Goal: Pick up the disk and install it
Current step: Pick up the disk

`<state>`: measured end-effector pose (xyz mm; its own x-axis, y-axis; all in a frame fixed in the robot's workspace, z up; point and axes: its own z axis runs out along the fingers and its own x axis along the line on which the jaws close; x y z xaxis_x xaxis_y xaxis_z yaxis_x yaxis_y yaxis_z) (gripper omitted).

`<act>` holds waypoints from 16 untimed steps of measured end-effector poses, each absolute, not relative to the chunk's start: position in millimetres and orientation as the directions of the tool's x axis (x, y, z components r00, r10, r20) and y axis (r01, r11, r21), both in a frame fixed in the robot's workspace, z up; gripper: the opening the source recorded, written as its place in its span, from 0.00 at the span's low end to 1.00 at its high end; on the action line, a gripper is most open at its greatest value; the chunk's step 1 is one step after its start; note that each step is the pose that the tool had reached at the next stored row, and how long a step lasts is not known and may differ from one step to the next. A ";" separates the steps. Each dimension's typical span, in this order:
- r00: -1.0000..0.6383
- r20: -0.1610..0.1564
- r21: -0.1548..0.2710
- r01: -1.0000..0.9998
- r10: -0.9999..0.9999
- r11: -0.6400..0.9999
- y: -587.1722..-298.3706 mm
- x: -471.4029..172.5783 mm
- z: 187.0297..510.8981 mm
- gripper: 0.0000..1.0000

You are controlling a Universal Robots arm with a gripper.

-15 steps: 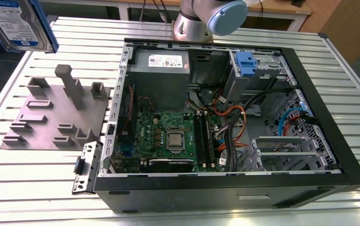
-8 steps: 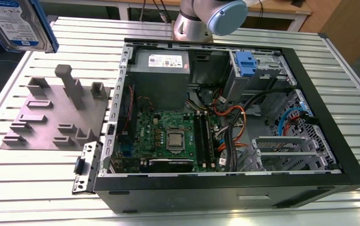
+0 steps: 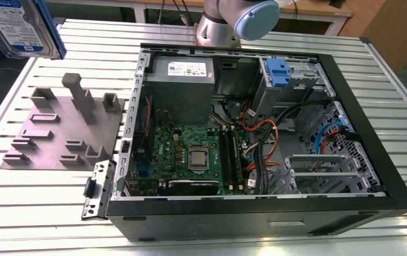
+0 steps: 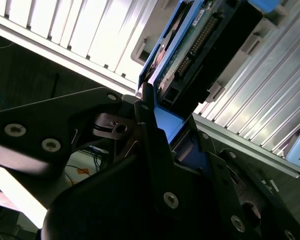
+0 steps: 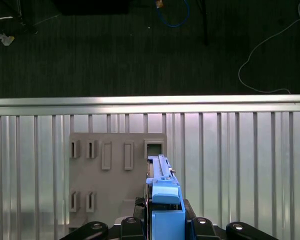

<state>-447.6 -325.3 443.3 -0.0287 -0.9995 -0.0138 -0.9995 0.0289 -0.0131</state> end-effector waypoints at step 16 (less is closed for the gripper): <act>-0.029 -0.014 -0.013 -0.999 -0.999 0.029 -325.3 -447.6 450.6 0.36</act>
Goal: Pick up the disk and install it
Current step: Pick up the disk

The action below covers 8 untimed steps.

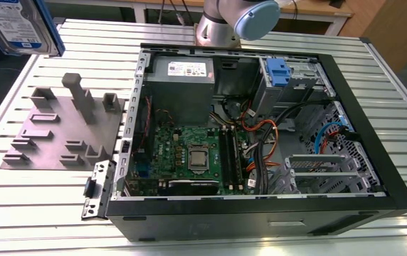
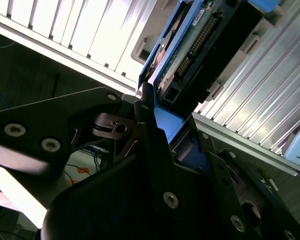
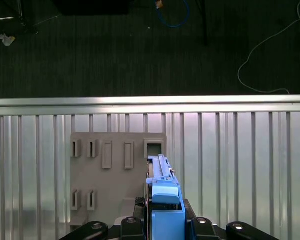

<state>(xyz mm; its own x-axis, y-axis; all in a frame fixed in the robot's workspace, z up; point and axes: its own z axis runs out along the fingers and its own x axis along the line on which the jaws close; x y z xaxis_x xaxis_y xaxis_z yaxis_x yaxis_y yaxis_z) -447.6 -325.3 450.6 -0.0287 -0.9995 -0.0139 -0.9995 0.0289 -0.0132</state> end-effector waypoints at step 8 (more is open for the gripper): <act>-0.029 -0.014 -0.013 -0.999 -0.999 0.029 -325.3 -447.6 452.7 0.36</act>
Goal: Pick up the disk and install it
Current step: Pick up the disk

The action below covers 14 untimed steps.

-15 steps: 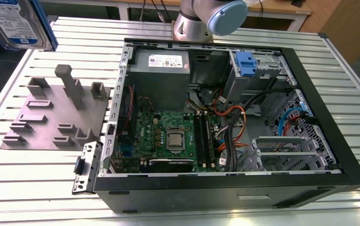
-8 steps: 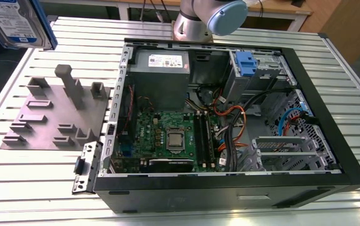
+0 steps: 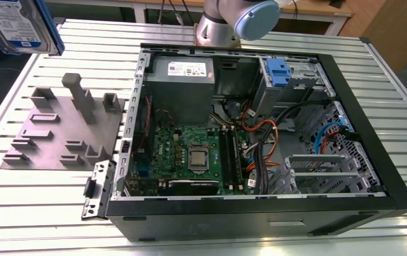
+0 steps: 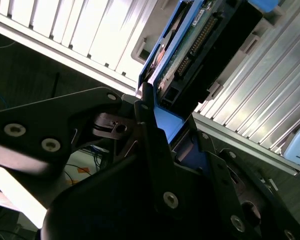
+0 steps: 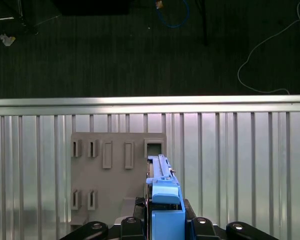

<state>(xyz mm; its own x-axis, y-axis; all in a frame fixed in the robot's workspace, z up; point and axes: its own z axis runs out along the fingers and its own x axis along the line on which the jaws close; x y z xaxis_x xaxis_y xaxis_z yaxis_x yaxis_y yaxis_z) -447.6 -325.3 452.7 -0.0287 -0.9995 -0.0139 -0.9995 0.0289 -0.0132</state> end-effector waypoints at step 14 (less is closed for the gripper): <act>-0.029 -0.014 -0.013 -0.999 -0.999 0.029 -325.3 -447.6 460.7 0.36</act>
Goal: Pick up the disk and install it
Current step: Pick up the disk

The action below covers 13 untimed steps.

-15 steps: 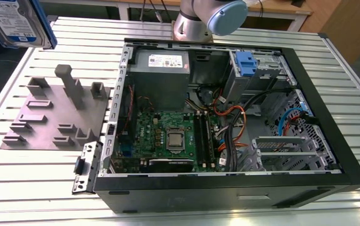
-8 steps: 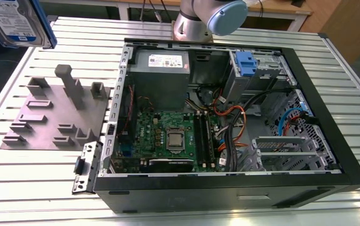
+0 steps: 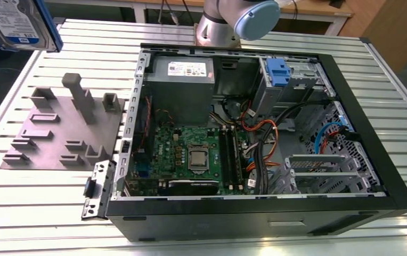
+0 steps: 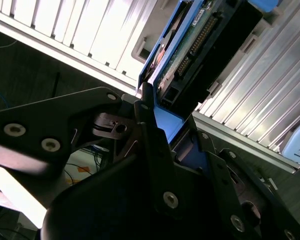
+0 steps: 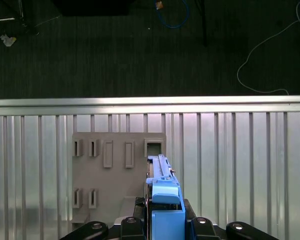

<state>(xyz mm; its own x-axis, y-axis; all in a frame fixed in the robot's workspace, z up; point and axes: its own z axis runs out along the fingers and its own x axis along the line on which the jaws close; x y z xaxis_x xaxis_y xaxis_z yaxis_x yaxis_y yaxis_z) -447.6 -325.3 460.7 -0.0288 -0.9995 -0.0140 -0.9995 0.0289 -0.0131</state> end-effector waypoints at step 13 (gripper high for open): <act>-0.029 -0.014 -0.013 -0.999 -0.999 0.029 -325.3 -447.6 464.3 0.36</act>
<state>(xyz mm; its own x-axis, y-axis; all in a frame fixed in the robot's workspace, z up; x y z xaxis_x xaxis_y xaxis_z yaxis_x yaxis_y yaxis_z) -447.6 -325.3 464.3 -0.0288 -0.9995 -0.0139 -0.9995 0.0289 -0.0131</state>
